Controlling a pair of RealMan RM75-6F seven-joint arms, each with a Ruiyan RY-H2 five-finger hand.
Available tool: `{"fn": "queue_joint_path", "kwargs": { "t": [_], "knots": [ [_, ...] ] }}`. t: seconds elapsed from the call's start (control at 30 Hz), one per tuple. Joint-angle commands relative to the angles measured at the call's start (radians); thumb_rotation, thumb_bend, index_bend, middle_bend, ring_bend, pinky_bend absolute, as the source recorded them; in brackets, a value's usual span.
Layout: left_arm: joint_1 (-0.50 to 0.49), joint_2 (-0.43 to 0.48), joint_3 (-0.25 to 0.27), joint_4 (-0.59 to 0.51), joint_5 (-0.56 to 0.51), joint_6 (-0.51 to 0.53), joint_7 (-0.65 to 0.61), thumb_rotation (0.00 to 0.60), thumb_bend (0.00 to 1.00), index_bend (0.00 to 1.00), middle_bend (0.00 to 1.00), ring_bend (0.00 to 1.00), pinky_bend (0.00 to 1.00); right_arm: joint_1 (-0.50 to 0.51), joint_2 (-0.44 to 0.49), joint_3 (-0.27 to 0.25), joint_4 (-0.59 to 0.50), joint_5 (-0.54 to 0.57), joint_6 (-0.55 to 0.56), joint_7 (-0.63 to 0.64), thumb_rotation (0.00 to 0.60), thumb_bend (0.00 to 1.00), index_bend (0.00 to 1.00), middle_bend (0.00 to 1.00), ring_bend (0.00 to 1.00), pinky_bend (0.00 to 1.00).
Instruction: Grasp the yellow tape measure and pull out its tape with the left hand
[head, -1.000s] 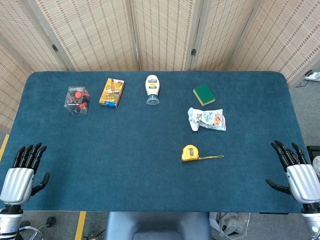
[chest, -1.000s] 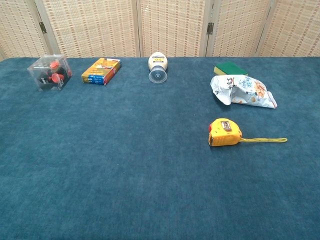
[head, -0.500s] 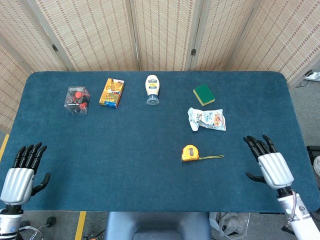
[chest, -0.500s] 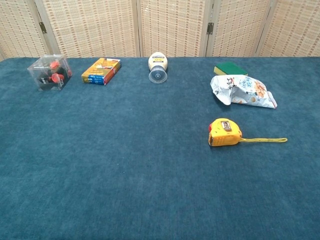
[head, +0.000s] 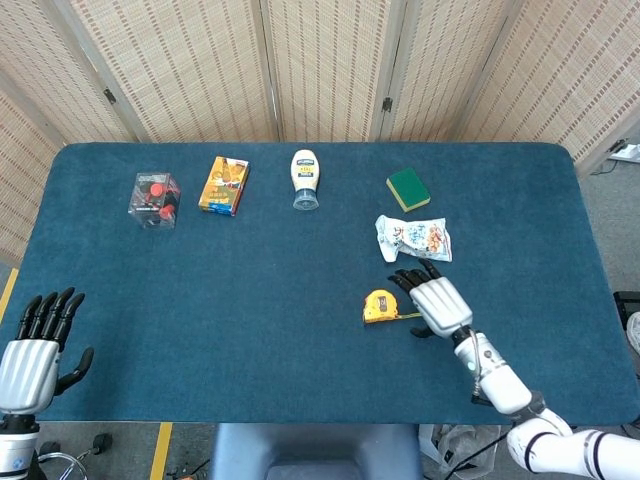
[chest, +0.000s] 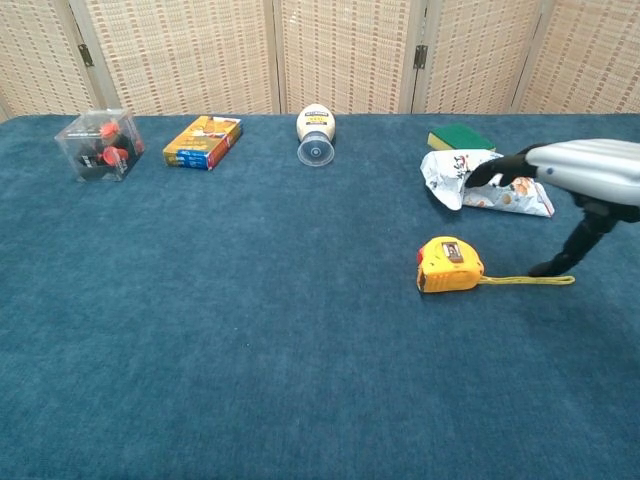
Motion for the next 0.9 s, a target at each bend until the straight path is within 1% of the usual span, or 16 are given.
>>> {"fn": "queue_joint_path", "kwargs": {
  "t": [0.03,0.1,0.33,0.47,0.6,0.7,0.9],
  "knots": [
    [0.001,0.0,-0.001,0.005,-0.007,-0.002,-0.007,0.6,0.43,0.08,0.08,0.06,0.03,0.043,-0.059,0.019,0.049,0.055,-0.046,-0.044,0.6,0.15,0.23,0.2,0.18,0.01],
    [0.002,0.0,-0.002,0.01,-0.012,-0.005,-0.009,0.6,0.43,0.07,0.08,0.06,0.03,0.06,-0.086,0.025,0.071,0.082,-0.058,-0.059,0.6,0.15,0.25,0.21,0.18,0.01],
    [-0.002,-0.004,-0.005,0.019,-0.021,-0.015,-0.015,0.6,0.43,0.07,0.08,0.06,0.03,0.1,-0.148,0.036,0.133,0.16,-0.084,-0.085,0.6,0.15,0.25,0.23,0.2,0.01],
    [-0.006,-0.009,-0.005,0.025,-0.021,-0.021,-0.02,0.6,0.43,0.07,0.08,0.06,0.03,0.124,-0.179,0.038,0.159,0.192,-0.094,-0.099,0.6,0.15,0.25,0.25,0.21,0.01],
    [-0.004,-0.009,-0.007,0.032,-0.024,-0.018,-0.026,0.6,0.43,0.07,0.08,0.06,0.03,0.136,-0.198,0.034,0.175,0.213,-0.094,-0.109,0.6,0.15,0.26,0.29,0.23,0.02],
    [-0.002,-0.009,-0.008,0.037,-0.027,-0.017,-0.034,0.6,0.43,0.07,0.08,0.06,0.03,0.144,-0.209,0.03,0.182,0.226,-0.094,-0.113,0.6,0.15,0.27,0.3,0.23,0.02],
    [-0.004,-0.02,-0.005,0.047,-0.027,-0.023,-0.042,0.6,0.43,0.07,0.08,0.06,0.03,0.157,-0.226,0.025,0.198,0.251,-0.097,-0.118,0.6,0.15,0.32,0.34,0.26,0.04]
  ]
}}
